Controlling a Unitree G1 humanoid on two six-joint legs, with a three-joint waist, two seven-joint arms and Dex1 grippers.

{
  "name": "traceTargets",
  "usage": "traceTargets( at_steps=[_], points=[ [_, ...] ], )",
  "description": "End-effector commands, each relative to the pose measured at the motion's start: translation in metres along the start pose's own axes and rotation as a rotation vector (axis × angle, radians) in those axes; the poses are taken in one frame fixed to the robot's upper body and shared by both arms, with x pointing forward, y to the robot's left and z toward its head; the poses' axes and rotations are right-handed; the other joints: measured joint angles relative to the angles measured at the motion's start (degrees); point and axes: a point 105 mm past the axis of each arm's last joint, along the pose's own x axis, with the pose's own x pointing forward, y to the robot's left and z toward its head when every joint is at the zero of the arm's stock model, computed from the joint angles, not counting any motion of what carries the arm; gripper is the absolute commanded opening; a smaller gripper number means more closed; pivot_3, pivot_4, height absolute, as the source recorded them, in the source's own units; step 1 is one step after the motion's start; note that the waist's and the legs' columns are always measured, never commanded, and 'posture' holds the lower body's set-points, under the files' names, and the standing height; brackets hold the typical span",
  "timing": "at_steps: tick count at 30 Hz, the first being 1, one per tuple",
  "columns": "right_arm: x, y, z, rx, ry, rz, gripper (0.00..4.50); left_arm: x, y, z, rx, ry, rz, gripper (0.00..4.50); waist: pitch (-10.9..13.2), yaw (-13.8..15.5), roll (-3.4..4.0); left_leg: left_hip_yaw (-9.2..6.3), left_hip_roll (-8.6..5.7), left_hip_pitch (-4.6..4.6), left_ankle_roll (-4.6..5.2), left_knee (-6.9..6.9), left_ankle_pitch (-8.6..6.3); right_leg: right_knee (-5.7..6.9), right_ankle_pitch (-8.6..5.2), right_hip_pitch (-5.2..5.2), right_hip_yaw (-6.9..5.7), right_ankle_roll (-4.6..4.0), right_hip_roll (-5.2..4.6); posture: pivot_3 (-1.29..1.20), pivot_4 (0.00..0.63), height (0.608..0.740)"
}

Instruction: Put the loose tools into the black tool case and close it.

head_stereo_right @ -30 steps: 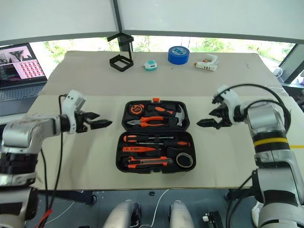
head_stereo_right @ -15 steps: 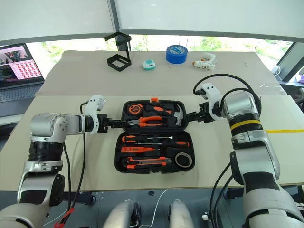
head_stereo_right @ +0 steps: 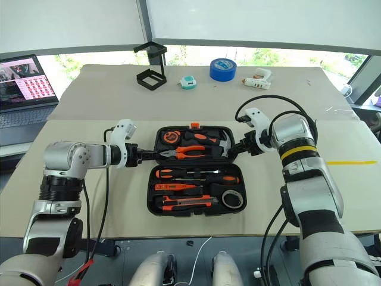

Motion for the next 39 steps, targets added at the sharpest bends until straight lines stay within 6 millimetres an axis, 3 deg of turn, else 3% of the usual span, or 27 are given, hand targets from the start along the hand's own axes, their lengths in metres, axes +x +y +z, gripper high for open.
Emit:
traceTargets(
  at_steps=[1,2,4,8,10,12,14,17,20,23,28,30,31,33,37,38,39],
  points=[
    [0.004,-0.021,-0.029,0.044,0.098,-0.107,0.45,0.001,0.005,0.004,-0.02,-0.032,0.015,0.82,-0.17,0.02,-0.22,0.0,0.0,0.06,0.0,0.0,0.0,0.0,0.0,0.04,0.0,0.0,0.0,0.0,0.15,0.74],
    [0.005,-0.02,-0.026,0.055,0.08,-0.102,0.16,0.002,0.005,0.005,-0.031,-0.056,0.004,0.45,-0.23,0.05,-0.3,-0.01,0.01,0.12,-0.02,0.0,0.01,0.01,0.0,0.1,0.0,0.0,0.0,0.0,0.15,0.74],
    [0.008,-0.017,-0.017,0.061,0.013,-0.079,0.0,0.003,0.005,0.008,-0.048,-0.098,-0.015,0.01,-0.27,0.18,-0.35,-0.01,0.03,0.3,-0.02,-0.01,0.01,0.0,0.0,0.26,0.0,-0.01,-0.01,0.0,0.15,0.74],
    [0.002,-0.008,0.019,-0.12,-0.218,-0.041,0.0,-0.004,0.001,0.023,-0.039,-0.255,-0.078,0.01,-0.3,-0.22,-0.42,-0.04,0.13,0.85,-0.02,-0.05,-0.01,-0.13,0.01,0.82,-0.04,-0.03,-0.03,0.0,0.15,0.74],
    [-0.012,0.006,0.037,-0.32,-0.382,0.0,0.0,-0.019,-0.004,0.032,0.037,-0.403,-0.137,0.01,-0.29,-0.5,-0.43,-0.03,0.15,0.83,-0.11,-0.08,-0.04,-0.08,0.02,0.73,0.02,-0.05,-0.04,0.0,0.15,0.74],
    [-0.026,0.019,0.041,-0.501,-0.495,0.015,0.0,-0.036,-0.011,0.033,0.156,-0.519,-0.197,0.01,-0.28,-0.58,-0.44,-0.02,0.15,0.69,-0.15,-0.18,0.0,-0.05,0.02,0.54,0.06,-0.05,-0.04,0.0,0.15,0.74],
    [-0.034,0.023,0.035,-0.661,-0.548,-0.028,0.0,-0.049,-0.016,0.027,0.244,-0.603,-0.246,0.01,-0.28,-0.56,-0.42,0.05,0.16,0.03,-0.36,-0.23,0.19,0.19,0.03,-0.24,0.12,-0.06,-0.03,0.0,0.15,0.74],
    [-0.045,0.029,0.015,-0.958,-0.592,-0.104,0.0,-0.072,0.0,0.009,0.259,-0.71,-0.225,0.01,-0.27,-0.54,-0.41,0.11,0.2,-0.36,-0.7,-0.27,0.39,0.26,0.04,-0.64,0.09,-0.07,0.01,0.0,0.15,0.74],
    [-0.058,0.033,0.011,-0.968,-0.72,-0.153,0.0,-0.082,0.008,-0.014,0.409,-0.701,-0.173,0.01,-0.27,-0.8,-0.41,0.21,0.26,-0.46,-0.58,-0.32,0.32,0.03,0.04,-0.71,0.09,-0.06,0.02,0.0,0.15,0.74],
    [-0.062,0.032,-0.008,-1.097,-0.76,-0.23,0.0,-0.087,0.011,-0.026,0.537,-0.716,-0.11,0.01,-0.26,-0.62,-0.41,0.24,0.27,-0.44,-0.07,-0.34,0.02,-0.07,0.04,-0.71,0.09,-0.07,-0.01,0.0,0.15,0.74],
    [-0.044,0.03,-0.061,-1.294,-0.717,-0.258,0.0,-0.086,0.007,-0.054,0.641,-0.703,-0.062,0.01,-0.26,-0.19,-0.4,0.29,0.26,-0.15,0.1,-0.27,-0.08,-0.45,0.03,-0.32,0.07,-0.08,-0.08,0.0,0.15,0.74],
    [-0.043,0.024,-0.072,-1.317,-0.706,-0.294,0.0,-0.086,0.004,-0.067,0.661,-0.663,-0.088,0.01,-0.26,-0.23,-0.4,0.3,0.27,0.01,0.18,-0.28,-0.13,-0.59,0.03,-0.1,0.05,-0.08,-0.09,0.0,0.15,0.74],
    [-0.041,0.021,-0.08,-1.31,-0.68,-0.283,0.66,-0.087,0.002,-0.073,0.666,-0.641,-0.097,0.56,-0.27,-0.24,-0.4,0.3,0.27,0.03,0.19,-0.28,-0.14,-0.61,0.03,-0.05,0.05,-0.08,-0.1,0.0,0.15,0.74],
    [-0.039,0.016,-0.095,-1.278,-0.634,-0.255,0.96,-0.091,0.003,-0.081,0.635,-0.628,-0.085,0.84,-0.27,-0.18,-0.39,0.33,0.27,0.09,0.22,-0.28,-0.16,-0.61,0.03,0.0,0.08,-0.08,-0.13,0.0,0.15,0.74],
    [-0.048,0.007,-0.104,-1.244,-0.613,-0.27,2.31,-0.1,0.007,-0.099,0.584,-0.571,-0.072,2.22,-0.27,-0.45,-0.39,0.38,0.33,0.09,0.27,-0.29,-0.19,-0.64,0.02,-0.01,0.09,-0.08,-0.15,0.0,0.15,0.74],
    [-0.053,0.007,-0.108,-1.248,-0.598,-0.258,2.89,-0.105,0.01,-0.102,0.583,-0.554,-0.064,2.65,-0.27,-0.54,-0.4,0.39,0.36,0.16,0.27,-0.27,-0.18,-0.59,0.04,0.03,0.11,-0.09,-0.14,0.0,0.15,0.74],
    [-0.06,0.007,-0.109,-1.219,-0.608,-0.262,3.02,-0.11,0.015,-0.101,0.557,-0.553,-0.059,2.65,-0.27,-0.51,-0.4,0.37,0.39,0.21,0.27,-0.25,-0.18,-0.59,0.06,0.1,0.1,-0.12,-0.1,0.0,0.15,0.74]
  ],
)
